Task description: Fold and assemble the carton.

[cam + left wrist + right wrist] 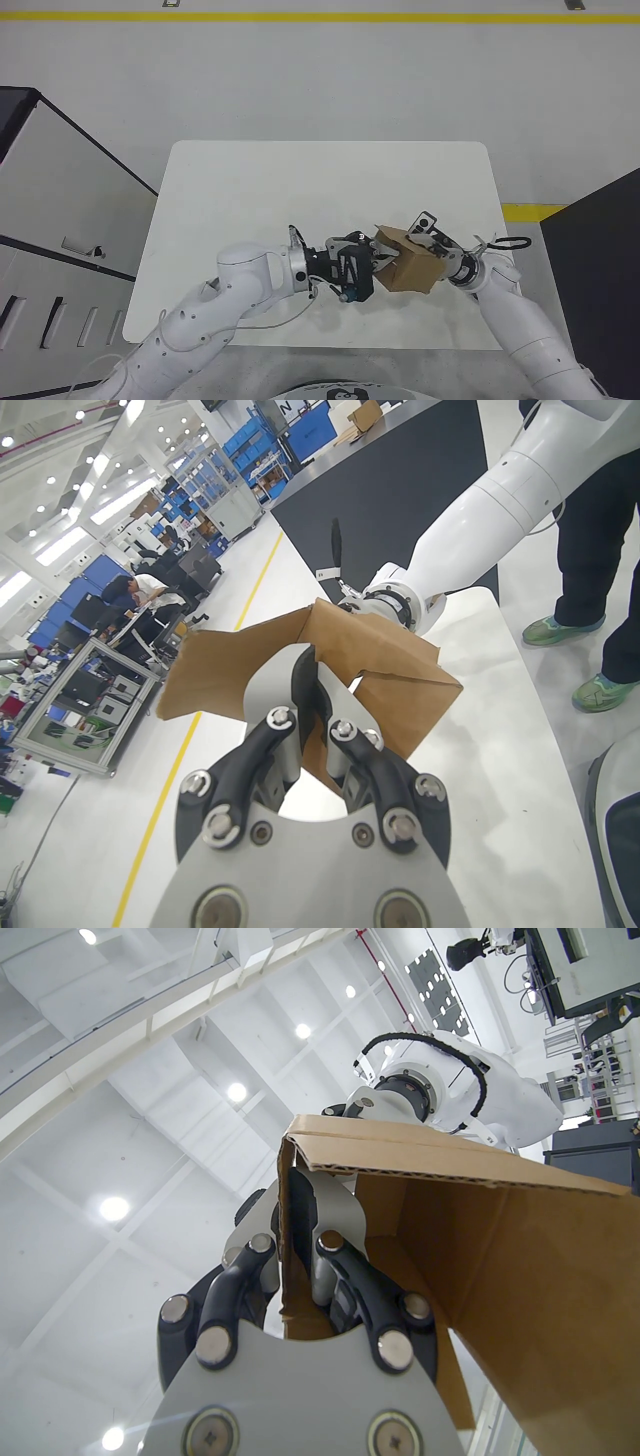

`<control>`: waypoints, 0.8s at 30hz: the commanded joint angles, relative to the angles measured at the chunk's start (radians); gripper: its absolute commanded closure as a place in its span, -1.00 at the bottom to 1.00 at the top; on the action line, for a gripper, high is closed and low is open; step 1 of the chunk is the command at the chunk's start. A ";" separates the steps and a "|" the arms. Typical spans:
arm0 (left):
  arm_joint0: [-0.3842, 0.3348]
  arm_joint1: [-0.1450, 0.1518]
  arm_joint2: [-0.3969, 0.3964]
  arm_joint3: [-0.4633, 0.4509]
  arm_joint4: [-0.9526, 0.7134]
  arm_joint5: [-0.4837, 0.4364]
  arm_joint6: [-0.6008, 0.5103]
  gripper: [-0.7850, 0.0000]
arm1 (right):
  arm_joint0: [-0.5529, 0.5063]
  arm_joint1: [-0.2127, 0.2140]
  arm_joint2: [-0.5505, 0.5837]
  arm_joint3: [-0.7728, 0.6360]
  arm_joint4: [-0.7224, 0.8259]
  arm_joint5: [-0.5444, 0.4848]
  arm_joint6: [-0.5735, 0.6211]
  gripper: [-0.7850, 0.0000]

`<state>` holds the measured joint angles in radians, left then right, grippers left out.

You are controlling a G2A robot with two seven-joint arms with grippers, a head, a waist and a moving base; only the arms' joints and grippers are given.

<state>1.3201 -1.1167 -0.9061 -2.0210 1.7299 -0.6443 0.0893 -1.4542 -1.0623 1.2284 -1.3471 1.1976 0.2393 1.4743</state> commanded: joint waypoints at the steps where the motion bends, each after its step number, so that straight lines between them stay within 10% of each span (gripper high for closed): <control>1: -0.001 0.000 0.001 0.001 -0.003 0.001 -0.001 1.00 | 0.000 0.000 0.001 0.000 -0.005 -0.001 -0.001 1.00; 24: -0.013 -0.004 0.027 0.007 -0.018 -0.002 0.008 1.00 | -0.013 -0.001 0.012 -0.004 -0.017 -0.004 0.006 1.00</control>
<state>1.3079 -1.1208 -0.8801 -2.0144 1.7116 -0.6471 0.0982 -1.4661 -1.0636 1.2398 -1.3496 1.1811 0.2349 1.4794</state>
